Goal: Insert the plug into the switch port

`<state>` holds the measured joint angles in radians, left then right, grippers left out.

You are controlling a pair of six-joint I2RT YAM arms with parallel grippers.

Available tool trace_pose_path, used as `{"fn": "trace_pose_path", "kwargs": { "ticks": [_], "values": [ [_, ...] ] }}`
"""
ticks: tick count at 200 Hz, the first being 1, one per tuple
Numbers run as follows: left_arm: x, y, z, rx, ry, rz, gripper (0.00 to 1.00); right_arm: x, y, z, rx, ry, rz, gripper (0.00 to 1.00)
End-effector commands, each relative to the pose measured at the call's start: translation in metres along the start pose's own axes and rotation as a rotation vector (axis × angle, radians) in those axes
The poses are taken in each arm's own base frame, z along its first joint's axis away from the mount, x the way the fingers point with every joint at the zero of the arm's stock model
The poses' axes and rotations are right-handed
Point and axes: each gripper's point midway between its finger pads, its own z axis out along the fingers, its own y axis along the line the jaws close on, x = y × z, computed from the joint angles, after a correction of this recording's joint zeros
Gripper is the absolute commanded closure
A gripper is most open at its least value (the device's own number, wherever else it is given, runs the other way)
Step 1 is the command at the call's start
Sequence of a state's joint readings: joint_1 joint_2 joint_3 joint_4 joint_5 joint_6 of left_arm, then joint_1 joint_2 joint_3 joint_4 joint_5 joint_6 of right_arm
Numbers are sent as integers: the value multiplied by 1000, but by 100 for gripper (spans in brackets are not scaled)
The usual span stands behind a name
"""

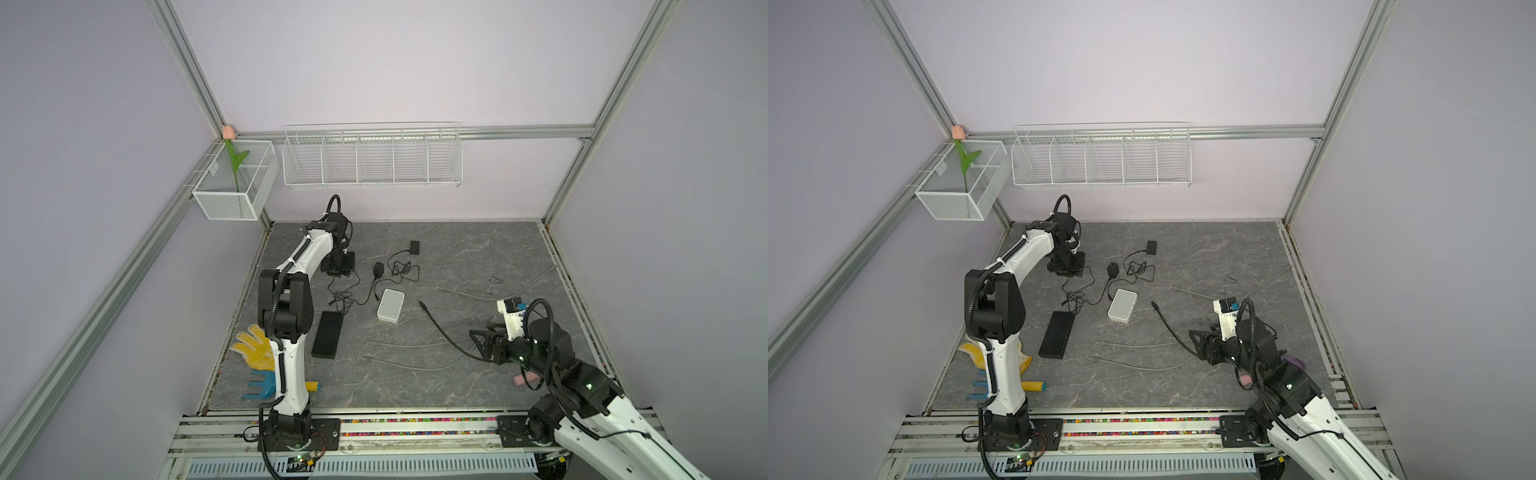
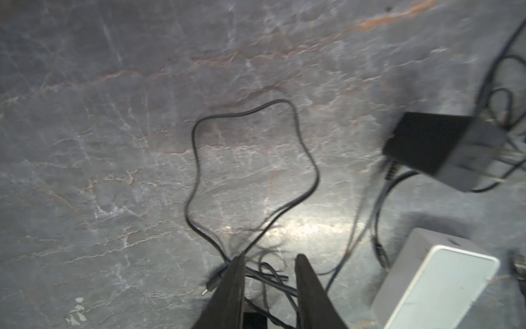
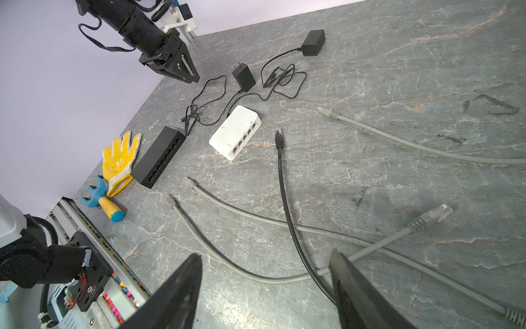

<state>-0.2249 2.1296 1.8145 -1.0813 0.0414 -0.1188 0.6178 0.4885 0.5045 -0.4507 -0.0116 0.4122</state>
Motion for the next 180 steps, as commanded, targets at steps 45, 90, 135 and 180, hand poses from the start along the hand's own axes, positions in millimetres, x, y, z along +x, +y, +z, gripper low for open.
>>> {"fn": "trace_pose_path", "kwargs": {
  "ticks": [45, 90, 135, 180],
  "values": [
    [19, 5, 23, -21, 48, 17, 69, 5, 5, 12, -27, 38, -11, 26],
    [15, -1, 32, 3, 53, 29, 70, 4, 6, 10, -35, 24, -9, 26],
    [18, -8, 44, -26, 74, 77, 70, 2, 8, 9, -43, 16, -9, 26],
    [17, -7, 49, -63, 86, 98, 71, 1, 9, 8, -47, 14, -9, 26]
  ]
}}
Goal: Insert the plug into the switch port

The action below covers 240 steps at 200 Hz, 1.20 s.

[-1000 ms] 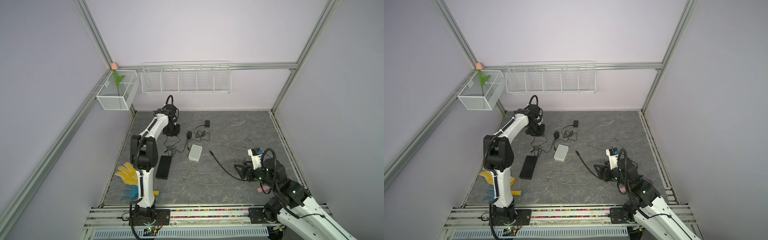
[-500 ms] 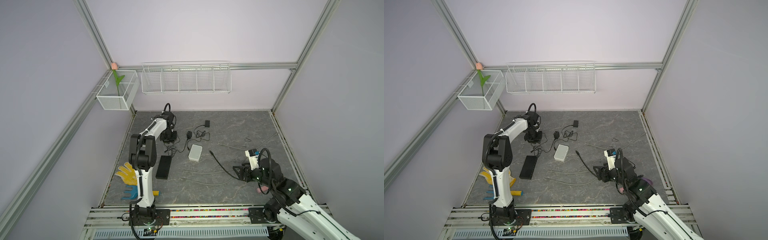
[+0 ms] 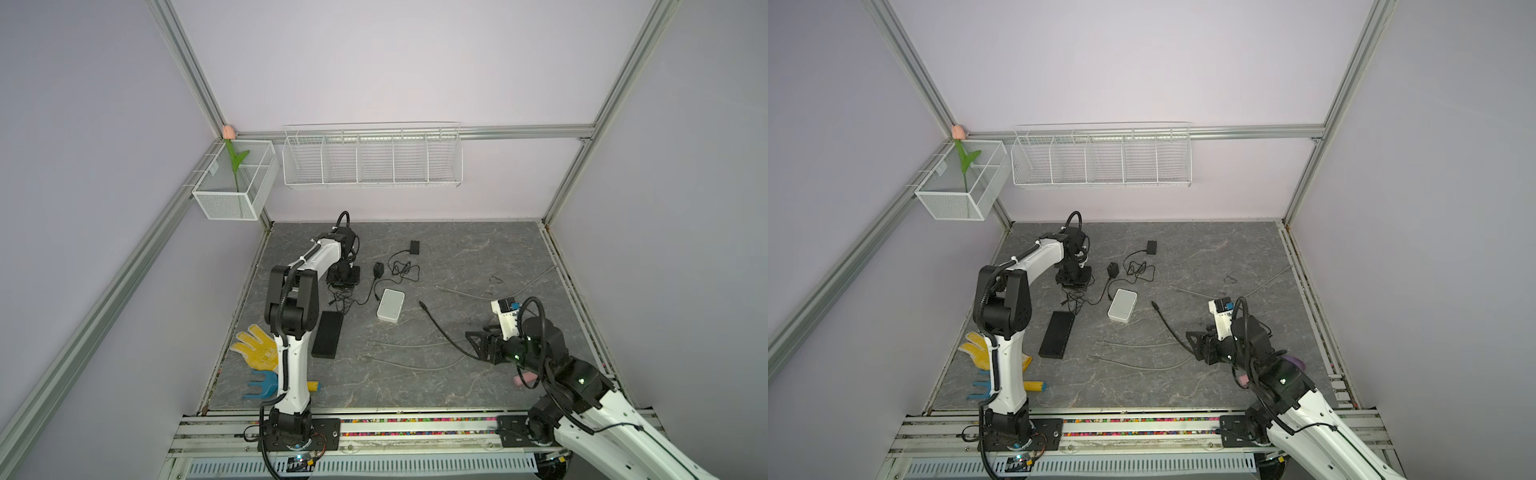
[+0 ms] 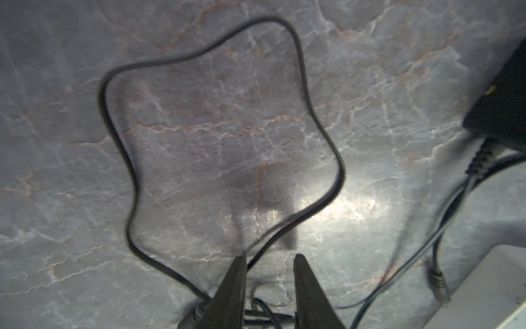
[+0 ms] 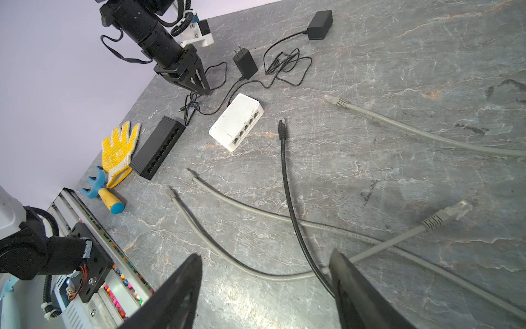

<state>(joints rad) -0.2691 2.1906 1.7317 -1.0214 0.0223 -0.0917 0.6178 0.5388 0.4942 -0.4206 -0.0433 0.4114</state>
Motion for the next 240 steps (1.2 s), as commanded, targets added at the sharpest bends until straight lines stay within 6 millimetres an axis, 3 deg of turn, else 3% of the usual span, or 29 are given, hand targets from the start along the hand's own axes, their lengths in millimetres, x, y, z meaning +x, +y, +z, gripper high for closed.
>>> {"fn": "trace_pose_path", "kwargs": {
  "ticks": [1, 41, 94, 136, 158, 198, 240],
  "values": [
    [-5, 5, 3, -42, 6, 29, 71, -6, 7, -3, -29, -28, -11, 26],
    [-1, 6, 12, -63, 37, 43, 72, -4, 5, -4, -29, -38, -8, 26],
    [6, 7, 30, -71, 86, 52, 92, -5, 4, -7, -23, -45, -6, 28],
    [4, 9, 30, -88, 77, 65, 100, -6, 3, -10, -18, -56, -2, 30],
    [-8, 9, 13, -95, 27, 68, 100, -7, 3, -11, -17, -60, -1, 31],
    [-35, 0, -38, -53, -94, 53, 100, -10, 5, -13, -24, -69, 2, 33],
    [-45, -5, -79, -27, -177, 32, 100, -12, 8, -16, -34, -78, 2, 34]
  ]
}}
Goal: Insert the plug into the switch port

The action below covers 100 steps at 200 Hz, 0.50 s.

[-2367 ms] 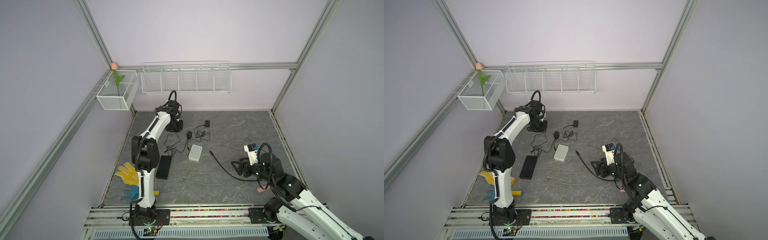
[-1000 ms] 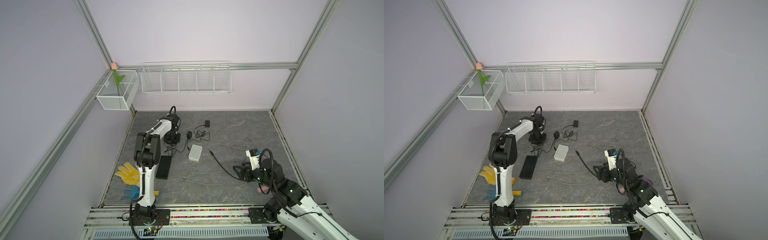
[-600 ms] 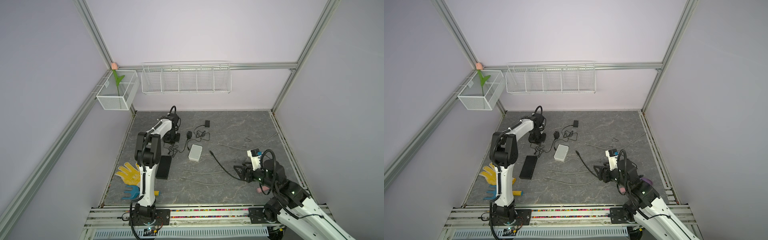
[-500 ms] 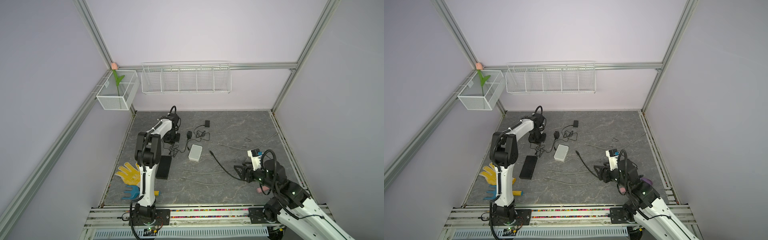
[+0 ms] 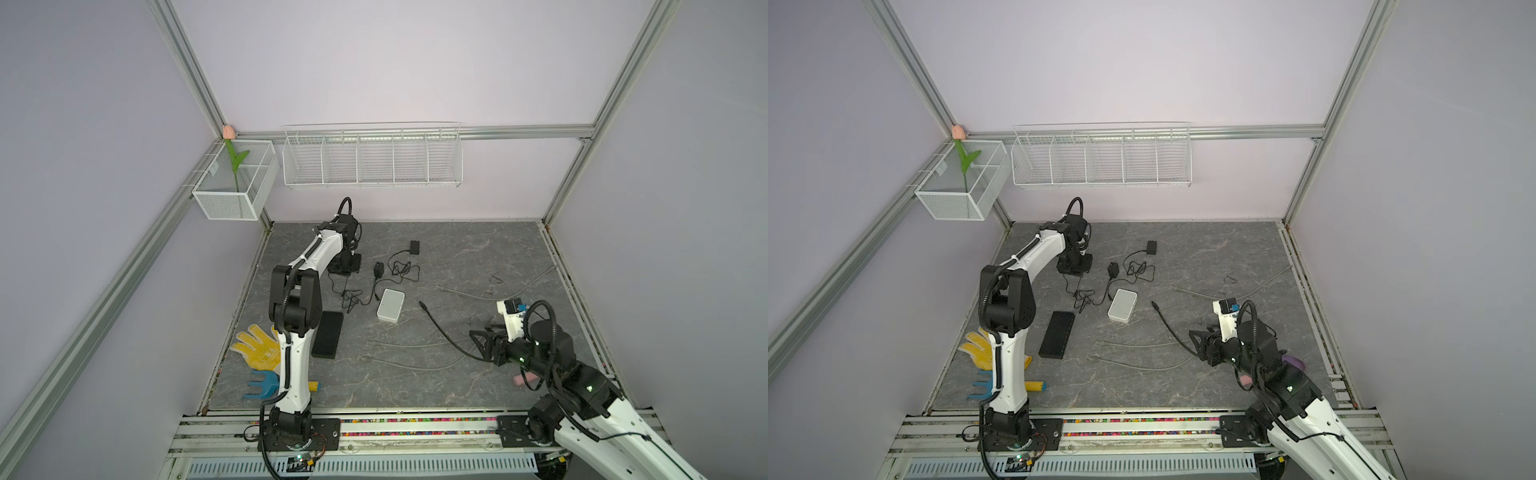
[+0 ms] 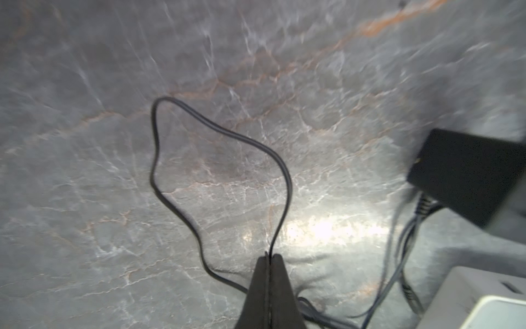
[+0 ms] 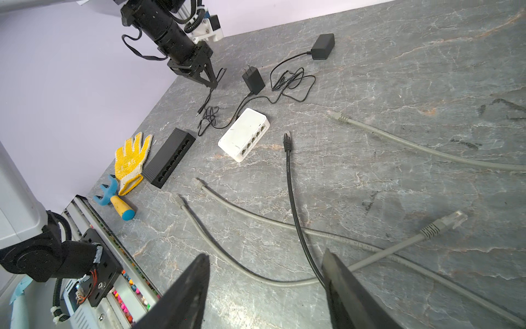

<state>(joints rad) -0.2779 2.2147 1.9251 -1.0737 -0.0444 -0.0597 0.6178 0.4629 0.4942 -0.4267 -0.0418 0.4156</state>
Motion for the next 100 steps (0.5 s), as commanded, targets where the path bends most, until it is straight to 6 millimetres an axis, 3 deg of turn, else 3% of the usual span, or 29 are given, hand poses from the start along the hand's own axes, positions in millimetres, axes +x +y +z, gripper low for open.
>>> {"fn": "trace_pose_path", "kwargs": {
  "ticks": [1, 50, 100],
  "values": [
    [-7, -4, -40, 24, -55, -10, 100, -3, 2, -3, -8, -15, 5, 34],
    [-12, -11, -93, 91, -174, -44, 100, -9, 15, -4, -70, -27, -18, 33],
    [5, -53, -159, 393, -324, -97, 100, -28, 57, 0, -247, 28, -86, 18]
  ]
}}
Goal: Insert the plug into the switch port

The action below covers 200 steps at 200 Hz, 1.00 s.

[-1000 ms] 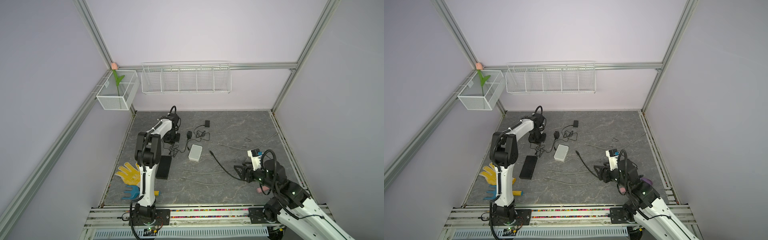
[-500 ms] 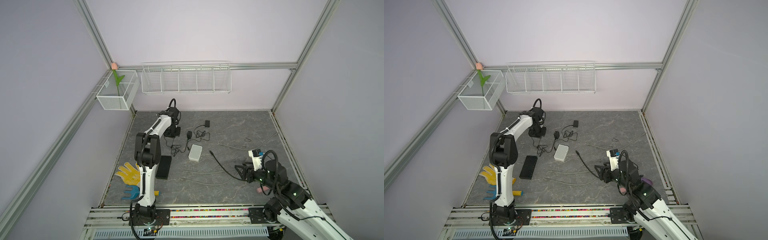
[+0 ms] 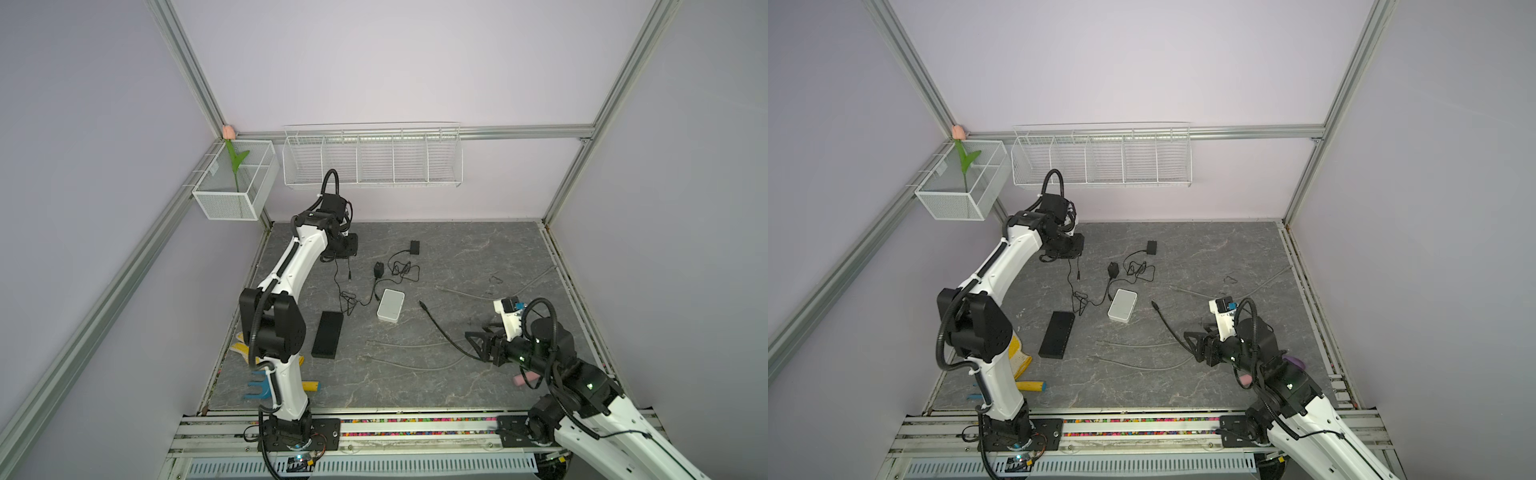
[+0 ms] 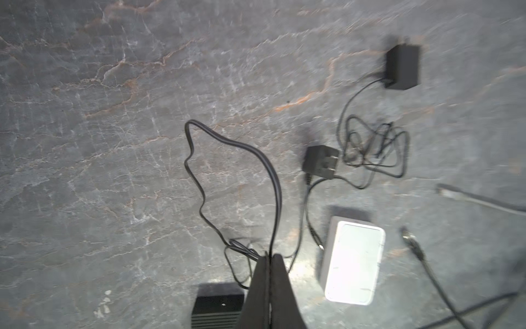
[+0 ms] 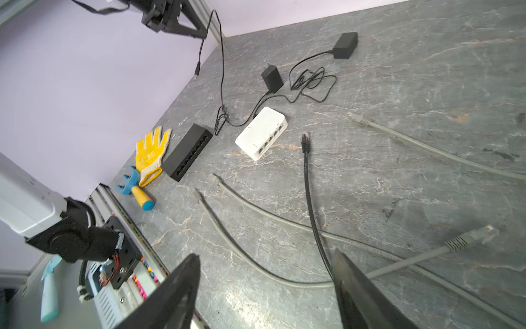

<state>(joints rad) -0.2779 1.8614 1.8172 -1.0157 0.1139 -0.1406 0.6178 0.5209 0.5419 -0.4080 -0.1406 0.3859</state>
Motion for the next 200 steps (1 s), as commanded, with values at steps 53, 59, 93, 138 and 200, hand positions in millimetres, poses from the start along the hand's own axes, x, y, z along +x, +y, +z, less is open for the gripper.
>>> {"fn": "trace_pose_path", "kwargs": {
  "ticks": [53, 59, 93, 138, 200],
  "values": [
    [41, -89, -79, 514, -173, -93, 100, -49, 86, 46, -418, 135, 21, 17],
    [47, -91, -82, 533, -185, -102, 100, -52, 90, 52, -436, 136, 28, 18],
    [72, -101, -105, 635, -259, -139, 100, -60, 101, 85, -460, 176, 19, 23],
    [101, -105, -118, 697, -283, -151, 100, -63, 130, 124, -493, 215, -34, 28],
    [119, -101, -125, 711, -311, -170, 100, -45, 165, 157, -548, 288, -61, 41]
  ]
}}
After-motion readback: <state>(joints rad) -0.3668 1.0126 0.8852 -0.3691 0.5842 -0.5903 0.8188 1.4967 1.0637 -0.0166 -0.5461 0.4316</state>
